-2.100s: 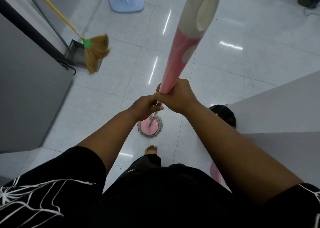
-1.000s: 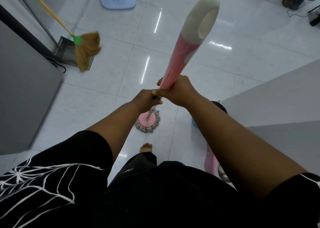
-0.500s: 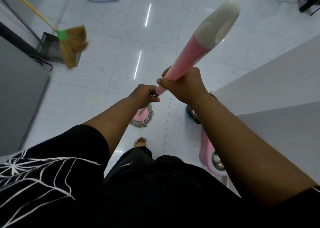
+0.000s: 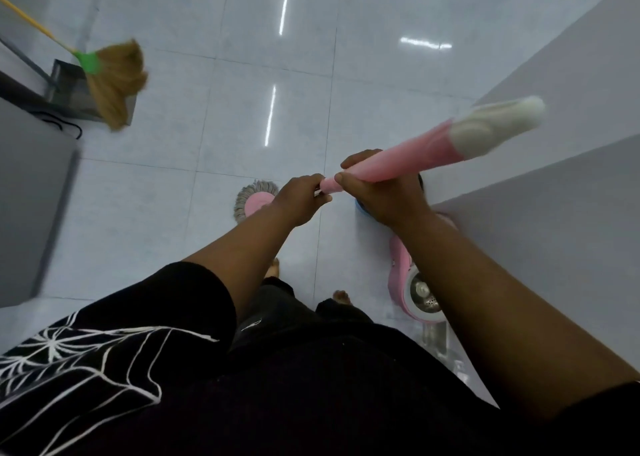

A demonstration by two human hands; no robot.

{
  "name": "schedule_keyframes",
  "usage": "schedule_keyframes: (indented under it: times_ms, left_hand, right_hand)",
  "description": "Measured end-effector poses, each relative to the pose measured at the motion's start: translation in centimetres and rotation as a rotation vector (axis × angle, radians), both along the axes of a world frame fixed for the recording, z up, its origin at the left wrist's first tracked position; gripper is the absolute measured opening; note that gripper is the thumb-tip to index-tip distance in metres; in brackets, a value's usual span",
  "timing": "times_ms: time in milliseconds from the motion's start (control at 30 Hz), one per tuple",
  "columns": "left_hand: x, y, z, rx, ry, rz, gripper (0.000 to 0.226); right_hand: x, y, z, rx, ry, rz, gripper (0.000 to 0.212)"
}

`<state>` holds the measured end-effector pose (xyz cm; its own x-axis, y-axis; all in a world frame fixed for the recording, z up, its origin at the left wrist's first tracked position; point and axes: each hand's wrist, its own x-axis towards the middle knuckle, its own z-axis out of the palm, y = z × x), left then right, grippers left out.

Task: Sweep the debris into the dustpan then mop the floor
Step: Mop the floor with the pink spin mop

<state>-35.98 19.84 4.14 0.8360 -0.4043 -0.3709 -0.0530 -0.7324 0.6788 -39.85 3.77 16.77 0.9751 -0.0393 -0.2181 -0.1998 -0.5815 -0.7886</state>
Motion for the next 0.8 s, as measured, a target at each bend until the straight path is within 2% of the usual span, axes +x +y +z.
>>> schedule_keyframes:
  times_ms: [133,300,467,567,633,733,800]
  left_hand:
    - [-1.7,-3.0,-0.5,0.063,0.011,-0.07,0.028]
    - [-4.8,-5.4,-1.0,-0.054,-0.085,-0.014,0.016]
    - [-6.3,-7.0,-1.7,-0.011,-0.081,-0.052,0.013]
    - [-6.7,-8.3,-1.8,0.016,-0.072,-0.053,0.014]
    - [-7.2,-9.2,-2.0,0.043,-0.067,-0.044,0.015]
    - [-7.8,-10.3,-2.5,0.055,-0.068,-0.054,0.015]
    - [-8.0,-11.0,-2.9,0.071,-0.059,-0.076,0.016]
  right_hand:
    - [-2.5,-3.9,-1.6,-0.004,0.022,0.065,0.032]
    - [-4.9,-7.0,-2.5,0.032,0.011,0.205,0.026]
    - [-7.4,-10.3,-2.1,-0.007,0.095,0.312,0.039]
    - [-9.5,-13.0,0.6,0.072,0.112,0.205,0.057]
    - [-10.8,-15.3,3.3,0.09,0.034,0.174,0.067]
    - [-12.7,-18.6,7.7,0.076,-0.093,0.181,0.064]
    - [-14.0,-20.2,10.0,0.011,-0.107,0.193,0.057]
